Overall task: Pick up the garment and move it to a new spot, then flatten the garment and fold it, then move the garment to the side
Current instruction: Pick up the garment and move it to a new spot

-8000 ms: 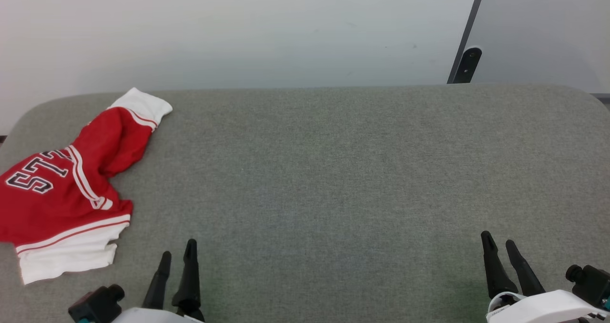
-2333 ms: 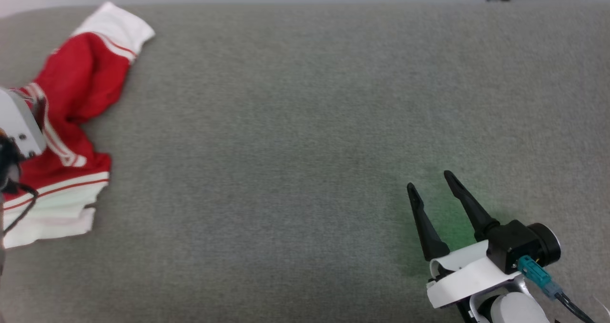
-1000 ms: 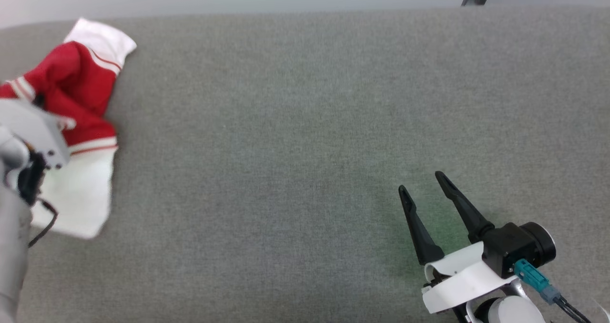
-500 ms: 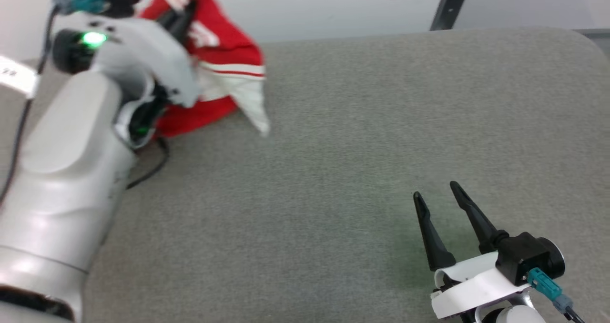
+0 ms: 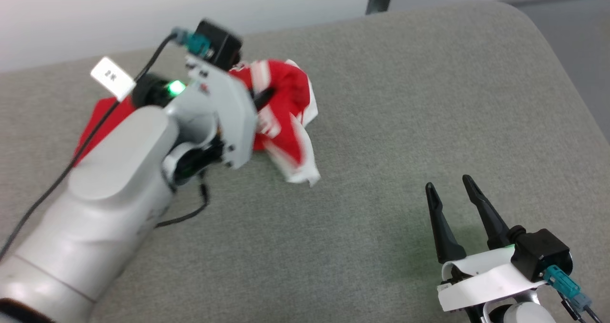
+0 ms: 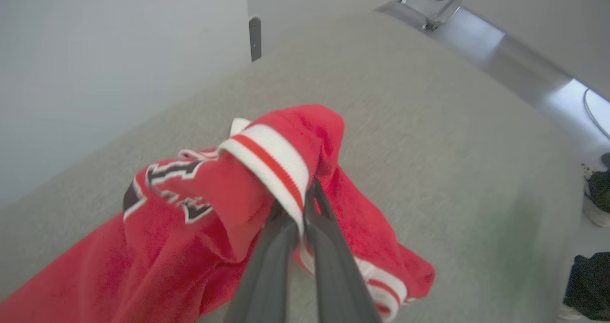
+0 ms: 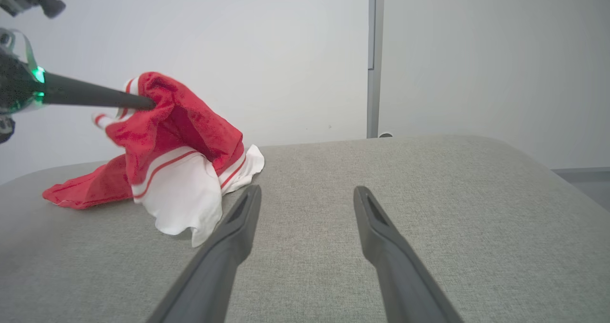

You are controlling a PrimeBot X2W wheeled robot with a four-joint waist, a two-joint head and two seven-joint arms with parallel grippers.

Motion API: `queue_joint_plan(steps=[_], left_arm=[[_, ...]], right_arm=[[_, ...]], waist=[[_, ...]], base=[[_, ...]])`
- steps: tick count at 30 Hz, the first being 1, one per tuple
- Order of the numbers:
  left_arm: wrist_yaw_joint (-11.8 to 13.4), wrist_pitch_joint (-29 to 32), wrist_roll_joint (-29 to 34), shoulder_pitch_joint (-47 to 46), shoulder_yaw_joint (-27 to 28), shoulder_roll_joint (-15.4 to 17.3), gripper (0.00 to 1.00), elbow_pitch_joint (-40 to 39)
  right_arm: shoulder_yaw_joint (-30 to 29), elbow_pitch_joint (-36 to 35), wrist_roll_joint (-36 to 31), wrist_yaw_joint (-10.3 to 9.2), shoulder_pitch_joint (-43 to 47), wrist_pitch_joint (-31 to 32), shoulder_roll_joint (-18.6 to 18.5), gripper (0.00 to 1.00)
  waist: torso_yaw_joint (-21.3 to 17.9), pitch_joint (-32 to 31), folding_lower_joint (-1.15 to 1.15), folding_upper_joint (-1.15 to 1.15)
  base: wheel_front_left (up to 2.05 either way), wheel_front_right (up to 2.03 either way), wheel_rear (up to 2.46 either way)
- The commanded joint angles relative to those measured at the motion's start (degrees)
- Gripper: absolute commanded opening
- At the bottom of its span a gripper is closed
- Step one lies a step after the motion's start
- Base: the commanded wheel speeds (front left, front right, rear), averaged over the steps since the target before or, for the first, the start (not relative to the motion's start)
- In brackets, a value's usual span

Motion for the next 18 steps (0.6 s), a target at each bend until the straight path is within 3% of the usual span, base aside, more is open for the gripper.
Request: queue_joint_plan(steps=[1, 7, 11, 18], left_arm=[[0.04, 0.93, 1.42, 0.31, -1.21, 1.66, 0.00, 1.36], [0.49, 4.63, 6.24, 1.28, -6.04, 5.55, 0.00, 8.63], [0.35, 7.33, 5.40, 2.29, -7.21, 5.70, 0.00, 12.33], [0.40, 5.55, 5.32, 4.26, -8.59, 5.13, 0.00, 17.50]], right_arm=[[-0.05, -0.43, 0.46, -0.04, 0.00, -0.26, 0.20, 1.00], [0.15, -1.22, 1.25, -0.04, -0.45, -0.28, 0.19, 1.00], [0.50, -1.26, 1.53, -0.04, -1.43, -0.28, 0.17, 1.00], [0.65, -1.36, 1.08, -0.04, -2.63, -0.29, 0.18, 1.00]], waist=[[-1.99, 2.25, 0.00, 0.00], [-1.90, 3.87, 0.00, 0.00], [-1.48, 4.53, 0.00, 0.00], [-1.31, 5.28, 0.00, 0.00]], base=[[0.00, 0.00, 0.00], [0.00, 0.00, 0.00], [0.00, 0.00, 0.00], [0.00, 0.00, 0.00]])
